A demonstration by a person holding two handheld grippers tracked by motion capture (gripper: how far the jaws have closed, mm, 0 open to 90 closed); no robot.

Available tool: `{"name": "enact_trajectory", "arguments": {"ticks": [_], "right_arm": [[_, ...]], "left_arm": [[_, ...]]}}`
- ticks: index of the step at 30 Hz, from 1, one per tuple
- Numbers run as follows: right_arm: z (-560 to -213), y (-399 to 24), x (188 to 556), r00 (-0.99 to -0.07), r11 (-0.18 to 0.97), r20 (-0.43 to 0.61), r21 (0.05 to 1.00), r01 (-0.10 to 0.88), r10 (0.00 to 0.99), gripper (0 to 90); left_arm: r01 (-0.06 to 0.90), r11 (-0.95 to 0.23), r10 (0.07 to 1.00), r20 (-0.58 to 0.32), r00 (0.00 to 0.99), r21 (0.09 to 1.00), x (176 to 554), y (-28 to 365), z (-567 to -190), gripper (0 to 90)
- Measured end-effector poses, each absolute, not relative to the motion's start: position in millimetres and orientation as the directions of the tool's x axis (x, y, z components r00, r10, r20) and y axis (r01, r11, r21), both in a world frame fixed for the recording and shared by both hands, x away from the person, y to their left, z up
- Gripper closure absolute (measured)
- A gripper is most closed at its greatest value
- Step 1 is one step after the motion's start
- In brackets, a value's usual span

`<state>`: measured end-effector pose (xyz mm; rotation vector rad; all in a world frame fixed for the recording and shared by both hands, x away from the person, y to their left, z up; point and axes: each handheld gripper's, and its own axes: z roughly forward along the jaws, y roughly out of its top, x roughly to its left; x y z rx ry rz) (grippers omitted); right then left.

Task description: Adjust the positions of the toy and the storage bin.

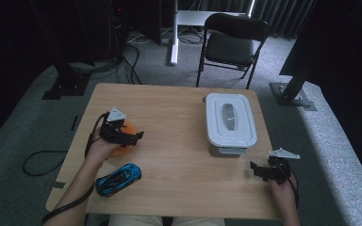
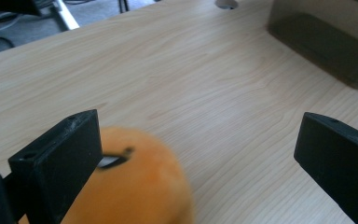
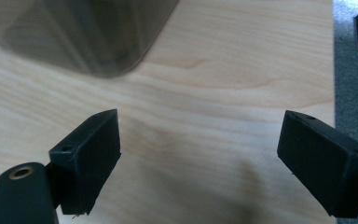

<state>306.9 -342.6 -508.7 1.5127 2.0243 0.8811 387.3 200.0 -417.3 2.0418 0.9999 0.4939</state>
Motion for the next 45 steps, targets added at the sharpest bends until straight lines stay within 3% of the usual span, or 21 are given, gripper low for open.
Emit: {"name": "enact_trajectory", "arguments": {"ticks": [13,29,45], "right_arm": [[-510.0,-355.9,337.7,-0.251,0.187,-0.018,0.718,0.670,0.968,13.2],[-506.4,-363.3,366.9,-0.224,0.139,0.015,0.744,0.654,0.974,13.2],[-502.7,-364.6,404.3,-0.192,0.111,0.020,0.756,0.646,0.981,13.2]], "left_arm": [[0.502,-0.408,0.749,-0.034,0.662,0.763,416.3,139.8,-453.8,1.7],[0.489,-0.426,0.718,-0.044,0.694,0.761,447.1,79.0,-475.3,1.7],[0.486,-0.429,0.705,-0.054,0.707,0.761,470.1,49.8,-488.1,1.7]]}}
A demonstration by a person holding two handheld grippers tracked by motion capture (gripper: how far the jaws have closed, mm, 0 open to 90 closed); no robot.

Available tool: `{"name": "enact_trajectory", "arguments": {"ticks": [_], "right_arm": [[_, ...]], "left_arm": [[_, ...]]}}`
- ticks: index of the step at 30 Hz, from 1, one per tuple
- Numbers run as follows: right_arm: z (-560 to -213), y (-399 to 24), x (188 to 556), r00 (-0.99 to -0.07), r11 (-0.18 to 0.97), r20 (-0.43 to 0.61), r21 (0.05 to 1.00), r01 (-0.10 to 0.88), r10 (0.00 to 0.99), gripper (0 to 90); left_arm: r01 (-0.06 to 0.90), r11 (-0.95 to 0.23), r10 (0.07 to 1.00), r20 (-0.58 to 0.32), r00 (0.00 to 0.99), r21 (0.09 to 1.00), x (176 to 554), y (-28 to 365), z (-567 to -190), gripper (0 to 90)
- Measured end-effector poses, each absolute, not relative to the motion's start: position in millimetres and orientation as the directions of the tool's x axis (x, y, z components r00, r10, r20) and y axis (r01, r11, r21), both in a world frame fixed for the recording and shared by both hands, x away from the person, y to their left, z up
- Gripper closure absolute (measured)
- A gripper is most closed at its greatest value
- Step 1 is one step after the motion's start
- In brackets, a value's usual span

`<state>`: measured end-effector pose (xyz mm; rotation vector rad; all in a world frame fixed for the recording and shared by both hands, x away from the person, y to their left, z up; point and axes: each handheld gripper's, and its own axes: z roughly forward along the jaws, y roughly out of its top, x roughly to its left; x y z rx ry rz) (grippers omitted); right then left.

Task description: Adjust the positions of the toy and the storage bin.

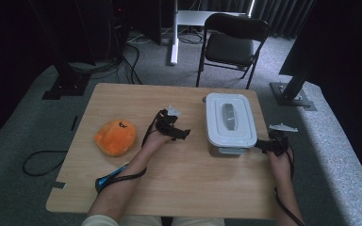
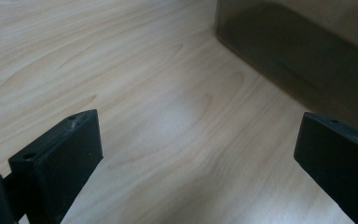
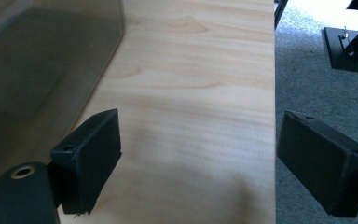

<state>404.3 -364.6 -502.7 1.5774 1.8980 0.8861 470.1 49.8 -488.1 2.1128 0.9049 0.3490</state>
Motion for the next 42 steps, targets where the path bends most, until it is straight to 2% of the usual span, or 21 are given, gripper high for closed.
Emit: {"name": "enact_trajectory", "arguments": {"ticks": [15,18,22,26,34,42], "right_arm": [[-501.6,-362.1,425.1,-0.183,0.100,0.029,0.749,0.655,0.983,13.3],[-499.0,-360.4,426.4,-0.188,0.103,0.028,0.753,0.650,0.982,13.3],[-497.5,-357.5,427.8,-0.201,0.114,0.025,0.750,0.652,0.979,13.3],[-498.3,-350.5,431.0,-0.227,0.138,0.017,0.748,0.650,0.974,13.2],[-499.8,-339.8,433.7,-0.295,0.139,0.080,0.747,0.650,0.952,15.8],[-499.6,-331.6,430.8,-0.306,0.149,0.069,0.760,0.633,0.949,19.6]], "left_arm": [[0.488,-0.452,0.699,-0.043,0.713,0.746,489.1,9.4,-499.9,1.7],[0.478,-0.473,0.698,-0.017,0.716,0.740,488.8,1.9,-502.0,2.3],[0.490,-0.429,0.699,-0.064,0.712,0.759,490.1,-3.2,-499.8,2.3],[0.465,-0.469,0.678,-0.031,0.734,0.751,488.7,-10.5,-495.7,2.3],[0.464,-0.475,0.682,-0.020,0.731,0.748,486.4,-6.1,-492.4,2.3],[0.447,-0.505,0.668,0.006,0.745,0.739,477.5,-0.4,-487.2,2.3]]}}
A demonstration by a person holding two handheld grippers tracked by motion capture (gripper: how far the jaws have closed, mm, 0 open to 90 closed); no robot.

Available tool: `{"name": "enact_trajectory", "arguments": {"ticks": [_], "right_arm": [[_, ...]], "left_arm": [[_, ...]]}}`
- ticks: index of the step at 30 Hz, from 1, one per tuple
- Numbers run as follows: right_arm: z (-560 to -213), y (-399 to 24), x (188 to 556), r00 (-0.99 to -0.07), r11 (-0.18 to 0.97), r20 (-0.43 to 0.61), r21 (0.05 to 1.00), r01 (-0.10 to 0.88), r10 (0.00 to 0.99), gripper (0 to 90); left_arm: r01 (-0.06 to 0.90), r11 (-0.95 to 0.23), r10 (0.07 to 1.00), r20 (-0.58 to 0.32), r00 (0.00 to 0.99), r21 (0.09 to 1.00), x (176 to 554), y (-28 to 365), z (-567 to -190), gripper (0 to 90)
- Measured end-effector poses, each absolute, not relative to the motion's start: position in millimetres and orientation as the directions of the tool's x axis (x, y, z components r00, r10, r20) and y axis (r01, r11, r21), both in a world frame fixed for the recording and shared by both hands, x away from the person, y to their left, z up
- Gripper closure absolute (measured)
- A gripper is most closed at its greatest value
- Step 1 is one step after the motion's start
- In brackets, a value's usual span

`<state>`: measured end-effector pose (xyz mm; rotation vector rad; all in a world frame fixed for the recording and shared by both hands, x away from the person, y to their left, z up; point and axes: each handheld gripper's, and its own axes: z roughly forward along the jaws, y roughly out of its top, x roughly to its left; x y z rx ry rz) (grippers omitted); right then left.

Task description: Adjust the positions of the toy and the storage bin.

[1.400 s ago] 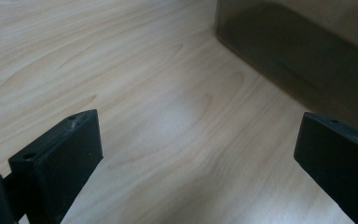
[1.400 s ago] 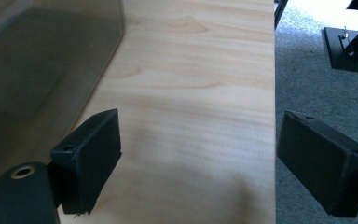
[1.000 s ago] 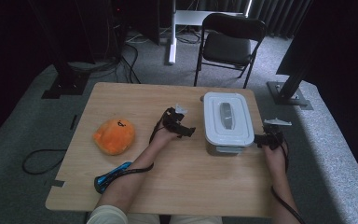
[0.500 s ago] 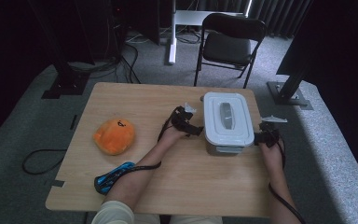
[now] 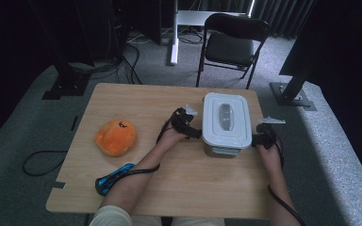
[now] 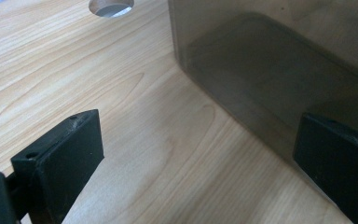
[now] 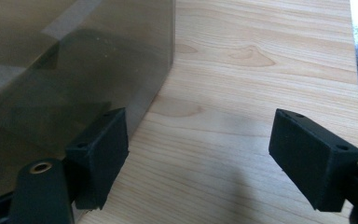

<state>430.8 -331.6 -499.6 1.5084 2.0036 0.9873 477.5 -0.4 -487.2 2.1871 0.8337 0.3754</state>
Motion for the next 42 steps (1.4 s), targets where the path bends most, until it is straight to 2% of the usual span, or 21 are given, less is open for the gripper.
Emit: {"name": "enact_trajectory", "arguments": {"ticks": [21,29,42], "right_arm": [[-499.0,-291.7,420.8,-0.388,0.196,0.066,0.777,0.599,0.919,22.7],[-499.8,-280.0,413.2,-0.417,0.208,0.072,0.782,0.588,0.906,23.1],[-498.1,-263.2,393.0,-0.479,0.257,0.050,0.794,0.552,0.876,23.7]], "left_arm": [[0.457,-0.508,0.689,0.026,0.724,0.730,449.6,40.1,-484.7,2.4],[0.474,-0.491,0.701,0.008,0.713,0.731,433.2,54.0,-486.1,2.4],[0.447,-0.516,0.691,0.047,0.721,0.731,403.7,70.5,-484.3,2.4]]}}
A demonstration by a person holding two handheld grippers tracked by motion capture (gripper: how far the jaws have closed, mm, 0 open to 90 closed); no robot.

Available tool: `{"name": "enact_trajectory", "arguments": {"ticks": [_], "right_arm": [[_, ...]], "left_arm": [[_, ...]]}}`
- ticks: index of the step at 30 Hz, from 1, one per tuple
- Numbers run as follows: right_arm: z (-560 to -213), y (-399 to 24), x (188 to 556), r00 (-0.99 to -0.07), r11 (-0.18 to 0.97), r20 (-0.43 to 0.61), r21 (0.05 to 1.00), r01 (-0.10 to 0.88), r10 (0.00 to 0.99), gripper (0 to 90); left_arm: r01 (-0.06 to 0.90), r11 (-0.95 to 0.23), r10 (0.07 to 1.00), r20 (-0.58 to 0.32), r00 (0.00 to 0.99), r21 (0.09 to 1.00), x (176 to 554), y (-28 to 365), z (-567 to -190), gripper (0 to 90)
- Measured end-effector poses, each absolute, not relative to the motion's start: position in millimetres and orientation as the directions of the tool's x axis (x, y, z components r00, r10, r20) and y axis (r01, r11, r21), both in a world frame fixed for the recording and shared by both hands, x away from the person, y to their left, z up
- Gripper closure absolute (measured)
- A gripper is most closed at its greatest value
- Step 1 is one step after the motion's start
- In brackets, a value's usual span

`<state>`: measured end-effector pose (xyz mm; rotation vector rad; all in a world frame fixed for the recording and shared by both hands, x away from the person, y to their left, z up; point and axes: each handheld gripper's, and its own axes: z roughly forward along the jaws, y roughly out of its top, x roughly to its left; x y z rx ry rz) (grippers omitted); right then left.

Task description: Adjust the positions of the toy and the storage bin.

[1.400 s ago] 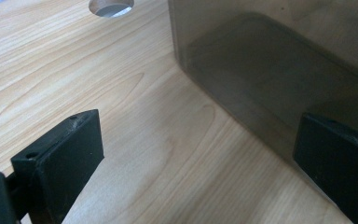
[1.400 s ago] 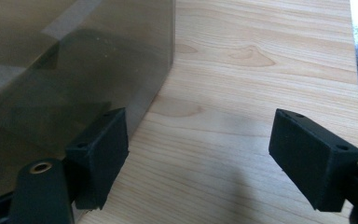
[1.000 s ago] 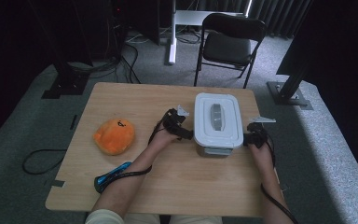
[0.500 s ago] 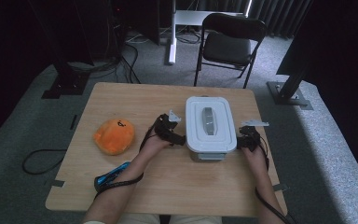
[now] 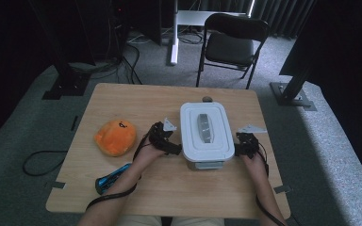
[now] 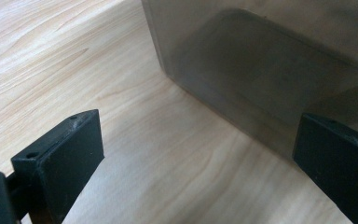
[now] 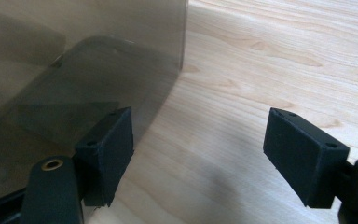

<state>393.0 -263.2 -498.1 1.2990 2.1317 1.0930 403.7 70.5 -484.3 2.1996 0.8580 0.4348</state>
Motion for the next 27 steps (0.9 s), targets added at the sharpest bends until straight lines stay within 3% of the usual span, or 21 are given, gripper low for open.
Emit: {"name": "enact_trajectory", "arguments": {"ticks": [27], "right_arm": [[-498.3,-259.0,359.7,-0.577,0.317,0.030,0.812,0.491,0.816,25.5]], "left_arm": [[0.422,-0.525,0.673,0.056,0.738,0.739,340.6,75.6,-487.3,2.4]]}}
